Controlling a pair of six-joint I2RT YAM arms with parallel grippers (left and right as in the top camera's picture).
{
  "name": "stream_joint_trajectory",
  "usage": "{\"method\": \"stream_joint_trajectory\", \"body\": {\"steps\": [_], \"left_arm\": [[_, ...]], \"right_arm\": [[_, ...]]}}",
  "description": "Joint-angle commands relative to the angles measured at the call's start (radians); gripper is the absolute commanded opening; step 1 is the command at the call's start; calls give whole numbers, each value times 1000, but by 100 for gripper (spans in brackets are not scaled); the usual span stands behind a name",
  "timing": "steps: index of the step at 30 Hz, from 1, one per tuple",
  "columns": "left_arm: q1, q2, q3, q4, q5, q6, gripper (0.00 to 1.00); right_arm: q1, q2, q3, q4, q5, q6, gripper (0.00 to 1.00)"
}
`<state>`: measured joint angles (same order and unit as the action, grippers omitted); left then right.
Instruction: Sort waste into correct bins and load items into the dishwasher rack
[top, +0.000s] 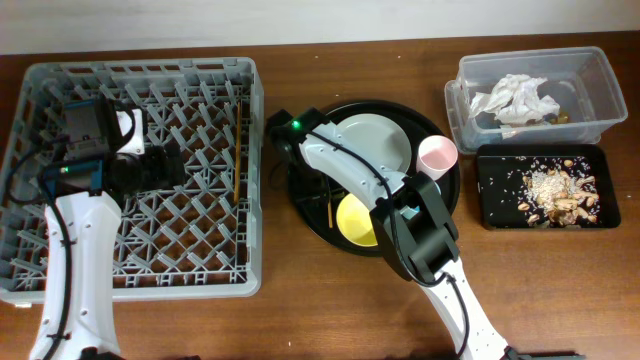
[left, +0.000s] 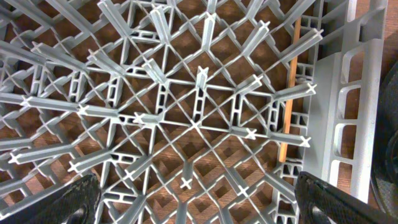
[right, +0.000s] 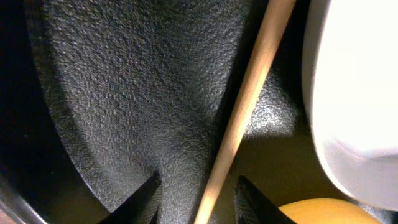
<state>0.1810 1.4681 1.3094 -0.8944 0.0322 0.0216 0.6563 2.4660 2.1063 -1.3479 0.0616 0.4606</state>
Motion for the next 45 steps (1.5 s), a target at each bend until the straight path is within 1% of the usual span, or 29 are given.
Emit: {"method": "stream_joint_trajectory", "body": {"steps": [1, 3, 7, 9, 11, 13, 15, 16, 18, 19, 22, 25, 28, 32, 33, 34, 35, 36, 38, 40, 42, 44, 45], "left_arm": [[5, -14, 19, -1, -6, -3, 99], [5, -14, 19, -1, -7, -3, 99], [5, -14, 19, -1, -6, -3, 99], [5, -14, 19, -1, -6, -3, 99], [5, -14, 19, -1, -7, -3, 99], [5, -14, 19, -1, -7, -3, 99], [5, -14, 19, -1, -6, -3, 99], [5, -14, 19, -1, -6, -3, 99], [5, -14, 19, -1, -6, -3, 99], [5, -14, 19, -1, -6, -3, 99], [5, -14, 19, -1, -7, -3, 99], [5, -14, 19, -1, -7, -3, 99], [5, -14, 19, -1, -7, -3, 99], [5, -14, 19, -2, -6, -3, 99], [5, -14, 19, -2, -6, -3, 99], [5, -14, 19, -1, -6, -3, 99], [5, -14, 19, -1, -6, -3, 99], [5, -14, 19, -1, -6, -3, 99], [5, -14, 19, -1, -6, -3, 99], [5, -14, 19, -1, -6, -3, 99], [5, -14, 19, -2, -6, -3, 99], [5, -14, 19, -2, -6, -3, 99], [5, -14, 19, -2, -6, -3, 99]], "right_arm": [[5, -6, -72, 62, 7, 19, 25], [5, -6, -103, 84, -25, 19, 4], [3, -6, -105, 85, -27, 18, 4], [3, -18, -62, 52, -27, 4, 4], [3, -31, 44, -16, -27, -13, 4], [3, -32, 214, -110, -27, -20, 4], [3, -32, 334, -158, -28, -19, 4], [3, -32, 461, -174, -94, -14, 4], [3, -32, 517, -127, -195, 32, 4], [7, -32, 517, -43, -272, 88, 4], [24, -19, 494, 90, -291, 205, 4], [48, -1, 493, 168, -313, 229, 4], [73, 11, 490, 206, -316, 234, 4], [84, 60, 485, 230, -320, 278, 4], [84, 62, 484, 231, -319, 277, 13], [84, 63, 484, 232, -319, 277, 34], [84, 63, 484, 233, -320, 269, 50], [84, 63, 484, 232, -320, 250, 52], [84, 62, 484, 225, -321, 208, 52], [79, 52, 490, 195, -343, 122, 51], [63, 16, 527, 106, -323, 29, 50], [37, -55, 584, -27, -187, -16, 52], [16, -87, 607, -79, -139, -16, 55]]}}
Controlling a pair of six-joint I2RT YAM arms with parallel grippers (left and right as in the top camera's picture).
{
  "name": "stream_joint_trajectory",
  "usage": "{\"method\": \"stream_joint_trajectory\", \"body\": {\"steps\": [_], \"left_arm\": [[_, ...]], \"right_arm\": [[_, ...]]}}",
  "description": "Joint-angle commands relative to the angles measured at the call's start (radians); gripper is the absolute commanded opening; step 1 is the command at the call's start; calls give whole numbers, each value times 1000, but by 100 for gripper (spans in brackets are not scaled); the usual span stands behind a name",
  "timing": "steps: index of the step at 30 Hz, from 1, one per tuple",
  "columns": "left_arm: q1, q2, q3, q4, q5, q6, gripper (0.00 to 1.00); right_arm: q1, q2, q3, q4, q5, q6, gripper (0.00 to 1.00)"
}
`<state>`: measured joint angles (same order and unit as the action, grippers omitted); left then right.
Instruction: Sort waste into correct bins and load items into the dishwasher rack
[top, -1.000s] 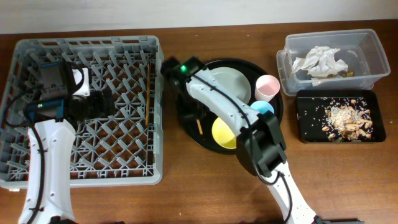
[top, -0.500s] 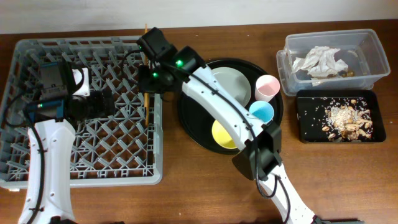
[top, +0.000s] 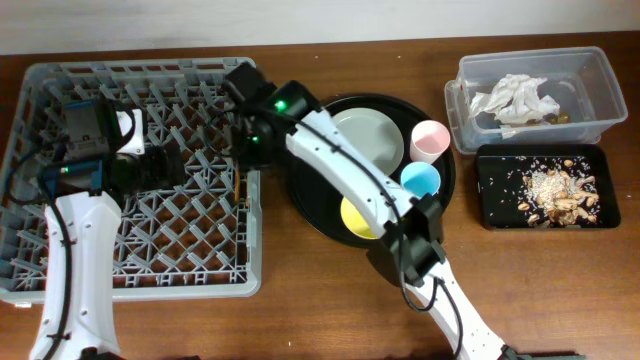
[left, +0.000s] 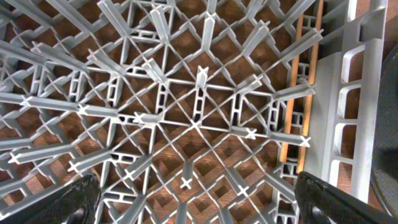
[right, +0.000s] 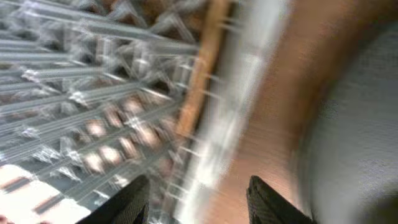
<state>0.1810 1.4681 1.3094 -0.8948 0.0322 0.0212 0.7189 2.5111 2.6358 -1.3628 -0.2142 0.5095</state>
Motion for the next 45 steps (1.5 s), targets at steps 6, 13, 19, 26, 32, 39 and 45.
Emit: {"method": "stream_joint_trajectory", "body": {"steps": [6, 13, 19, 26, 32, 39, 45], "left_arm": [[5, -14, 19, -1, -6, -3, 99], [5, -14, 19, -1, -6, -3, 99], [5, -14, 19, -1, 0, -3, 100], [5, -14, 19, -7, 34, -3, 99], [5, -14, 19, 8, 213, -3, 99], [-275, -8, 74, 80, 192, -69, 98], [-504, 160, 314, 46, 179, -104, 94]], "right_arm": [[-303, -288, 96, -336, 146, -75, 55], [-431, -441, -43, -336, 108, -204, 55], [-577, -675, -422, -336, 152, -206, 57], [-628, -676, -808, -172, 143, -202, 57], [-628, -674, -921, -51, 143, -202, 57], [-664, -675, -913, -45, 109, -203, 57], [-711, -676, -911, -52, 97, -210, 57]]}}
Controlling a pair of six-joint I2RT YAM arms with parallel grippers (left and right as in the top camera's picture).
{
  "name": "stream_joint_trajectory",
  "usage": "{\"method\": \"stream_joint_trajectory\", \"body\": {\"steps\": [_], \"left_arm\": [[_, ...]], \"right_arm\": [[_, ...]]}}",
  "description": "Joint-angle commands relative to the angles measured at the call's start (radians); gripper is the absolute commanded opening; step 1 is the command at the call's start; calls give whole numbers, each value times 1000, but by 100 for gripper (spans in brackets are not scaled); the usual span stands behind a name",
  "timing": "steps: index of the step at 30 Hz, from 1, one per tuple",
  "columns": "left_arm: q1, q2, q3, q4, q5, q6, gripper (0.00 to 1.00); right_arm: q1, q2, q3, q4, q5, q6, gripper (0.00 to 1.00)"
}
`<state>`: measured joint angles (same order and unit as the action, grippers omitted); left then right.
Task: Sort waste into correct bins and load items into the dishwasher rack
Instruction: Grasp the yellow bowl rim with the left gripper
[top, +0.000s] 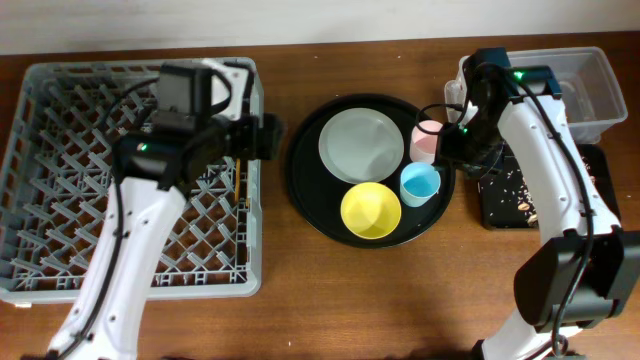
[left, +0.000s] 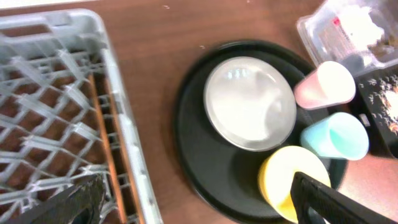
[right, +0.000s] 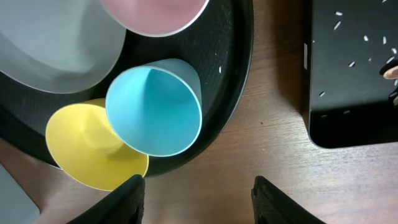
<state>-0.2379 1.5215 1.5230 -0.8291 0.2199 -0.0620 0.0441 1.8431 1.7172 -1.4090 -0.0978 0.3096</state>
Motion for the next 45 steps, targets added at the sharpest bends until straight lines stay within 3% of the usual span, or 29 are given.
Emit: {"method": "stream_joint_trajectory", "body": {"steps": [1, 4, 11, 12, 14, 19, 31, 40, 45], "left_arm": [[-116, 153, 144, -44, -15, -21, 94], [-194, 295, 267, -154, -42, -20, 94], [-331, 377, 261, -273, -45, -21, 89], [-352, 390, 259, -276, -49, -21, 83], [-396, 430, 259, -280, -91, -40, 83], [-423, 497, 258, -300, -94, -155, 73], [-440, 656, 239, -305, -161, -207, 72], [-440, 672, 239, -315, -481, -206, 73], [-437, 672, 239, -317, -577, -206, 73]], "right_arm": [[-54, -8, 12, -14, -45, -26, 57], [-90, -8, 16, -38, -84, -49, 56], [-56, -8, 16, -37, -116, -70, 56], [-56, -8, 16, -37, -116, -70, 56], [-50, -8, 16, -42, -128, -70, 56], [-30, -8, 16, -34, -130, -70, 56], [-30, -8, 16, -22, -125, -70, 59], [-30, -8, 16, -23, -101, -70, 61], [-30, -8, 16, -23, -101, -70, 61]]}}
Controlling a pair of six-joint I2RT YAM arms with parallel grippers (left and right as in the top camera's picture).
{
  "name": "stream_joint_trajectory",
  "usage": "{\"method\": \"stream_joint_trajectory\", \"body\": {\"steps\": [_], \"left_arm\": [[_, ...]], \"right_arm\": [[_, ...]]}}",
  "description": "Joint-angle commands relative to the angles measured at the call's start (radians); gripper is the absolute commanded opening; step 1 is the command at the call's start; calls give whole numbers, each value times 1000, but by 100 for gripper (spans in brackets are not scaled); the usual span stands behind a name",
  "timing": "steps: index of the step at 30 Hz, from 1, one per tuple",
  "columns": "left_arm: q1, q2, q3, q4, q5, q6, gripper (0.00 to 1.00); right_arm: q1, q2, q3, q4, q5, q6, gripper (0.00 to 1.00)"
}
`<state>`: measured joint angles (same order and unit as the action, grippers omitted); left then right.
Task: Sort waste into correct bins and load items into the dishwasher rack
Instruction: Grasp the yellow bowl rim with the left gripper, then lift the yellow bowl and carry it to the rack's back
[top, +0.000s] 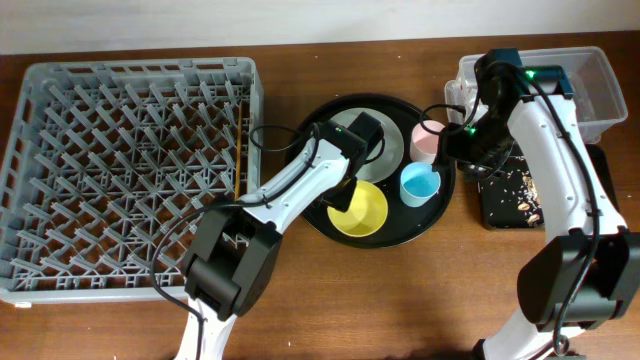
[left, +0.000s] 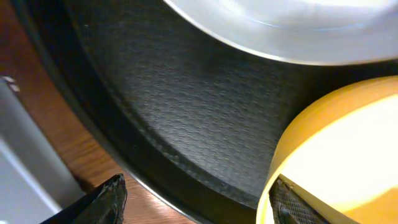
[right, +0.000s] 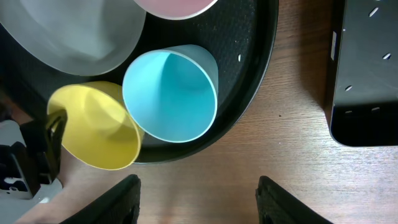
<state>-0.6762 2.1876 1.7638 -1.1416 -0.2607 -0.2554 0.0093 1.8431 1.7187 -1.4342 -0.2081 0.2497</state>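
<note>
The yellow bowl (top: 366, 210) sits at the front of the round black tray (top: 402, 232), with a grey plate (top: 397, 150), a pink cup (top: 430, 136) and a blue cup (top: 420, 184). My left gripper (top: 338, 197) is open and low at the bowl's left rim. In the left wrist view one finger is inside the yellow bowl (left: 348, 155) and the other outside, left gripper (left: 199, 204). My right gripper (top: 468, 152) hangs open by the cups, right gripper (right: 200, 202) over bare wood. Two chopsticks (top: 238, 160) lie in the grey dishwasher rack (top: 140, 66).
A clear bin (top: 592, 70) with crumpled paper stands at the back right. In front of it lies a black tray of food scraps (top: 508, 192). The right wrist view shows the blue cup (right: 171, 93) beside the yellow bowl (right: 93, 127).
My left gripper was above the rack's right edge, looking towards the tray. Now it is down on the tray, open astride the yellow bowl's left rim. The right arm has barely shifted.
First my right gripper was around a chopstick on the black tray, with one chopstick in the rack. Then it was at the rack's right edge and two chopsticks lay there. Later it hung by the cups. My left arm has gone from the rack to the yellow bowl.
</note>
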Motion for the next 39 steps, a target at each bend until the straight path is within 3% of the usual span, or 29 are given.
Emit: {"method": "stream_joint_trajectory", "body": {"steps": [1, 3, 4, 6, 9, 16, 17, 19, 23, 27, 34, 37, 39], "left_arm": [[8, 6, -2, -5, -103, -13, 73], [20, 6, -2, -8, -101, -13, 72], [34, 6, -2, -10, -74, -13, 60], [44, 6, -2, -14, 34, -13, 47], [47, 6, -2, -6, 254, -13, 43], [51, 6, -2, 23, 280, -13, 41], [51, 6, -2, 34, 280, -13, 38], [51, 6, -2, 41, 280, -13, 21], [52, 6, -2, 41, 222, -13, 1], [72, 5, 87, -46, 212, 5, 1], [241, 5, 637, -423, 200, 116, 1], [344, 5, 798, -547, -94, 83, 1], [398, -2, 802, -546, -275, 80, 1]], "right_arm": [[5, -8, 14, 2, 10, -10, 61], [5, -8, 14, 2, 10, -10, 61], [5, -8, 14, 2, 10, -11, 61], [5, -8, 14, 2, 27, -11, 61], [5, -8, 14, 2, 35, -10, 61], [5, -8, 14, -1, 35, -10, 61], [5, -8, 14, -1, 35, -10, 61], [5, -8, 14, -2, 35, -10, 61], [5, -8, 14, -1, 36, -10, 61], [5, -8, 14, -2, 35, -10, 61], [5, -8, 14, -1, 35, -10, 61], [5, -8, 14, -1, 35, -10, 61], [5, -8, 14, 2, 35, -10, 61]]}}
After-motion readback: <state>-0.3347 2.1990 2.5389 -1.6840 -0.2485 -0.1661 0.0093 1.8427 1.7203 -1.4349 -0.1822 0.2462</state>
